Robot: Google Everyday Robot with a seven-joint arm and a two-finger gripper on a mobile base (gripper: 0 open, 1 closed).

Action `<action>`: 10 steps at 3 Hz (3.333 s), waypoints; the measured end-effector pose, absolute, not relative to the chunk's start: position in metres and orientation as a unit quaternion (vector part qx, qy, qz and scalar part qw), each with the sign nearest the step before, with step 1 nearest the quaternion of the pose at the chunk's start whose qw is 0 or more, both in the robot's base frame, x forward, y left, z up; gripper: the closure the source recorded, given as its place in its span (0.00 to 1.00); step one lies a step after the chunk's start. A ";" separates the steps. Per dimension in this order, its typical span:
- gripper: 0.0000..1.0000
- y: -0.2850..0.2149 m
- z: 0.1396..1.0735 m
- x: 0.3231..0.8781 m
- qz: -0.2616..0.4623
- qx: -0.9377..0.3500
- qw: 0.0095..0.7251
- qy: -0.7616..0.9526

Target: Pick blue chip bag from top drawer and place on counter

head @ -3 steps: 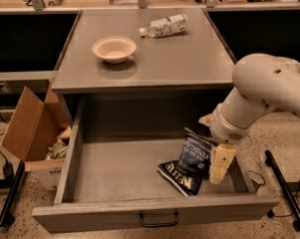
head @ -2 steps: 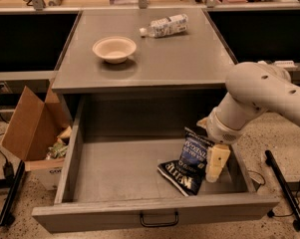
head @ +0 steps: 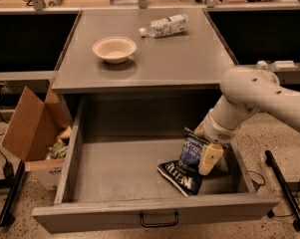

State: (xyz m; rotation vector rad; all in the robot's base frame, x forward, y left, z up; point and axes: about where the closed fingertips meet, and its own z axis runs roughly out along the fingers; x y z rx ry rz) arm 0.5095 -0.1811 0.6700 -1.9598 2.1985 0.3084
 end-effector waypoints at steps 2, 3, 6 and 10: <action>0.65 -0.174 0.672 0.518 0.116 -0.662 0.116 0.731; 0.96 -0.172 0.731 0.529 0.090 -0.669 0.194 0.712; 1.00 -0.200 0.825 0.542 0.030 -0.651 0.290 0.701; 1.00 -0.240 0.918 0.691 0.040 -0.539 0.486 0.687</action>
Offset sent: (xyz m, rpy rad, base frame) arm 0.0127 0.0115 0.0171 0.0944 -0.0714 0.0240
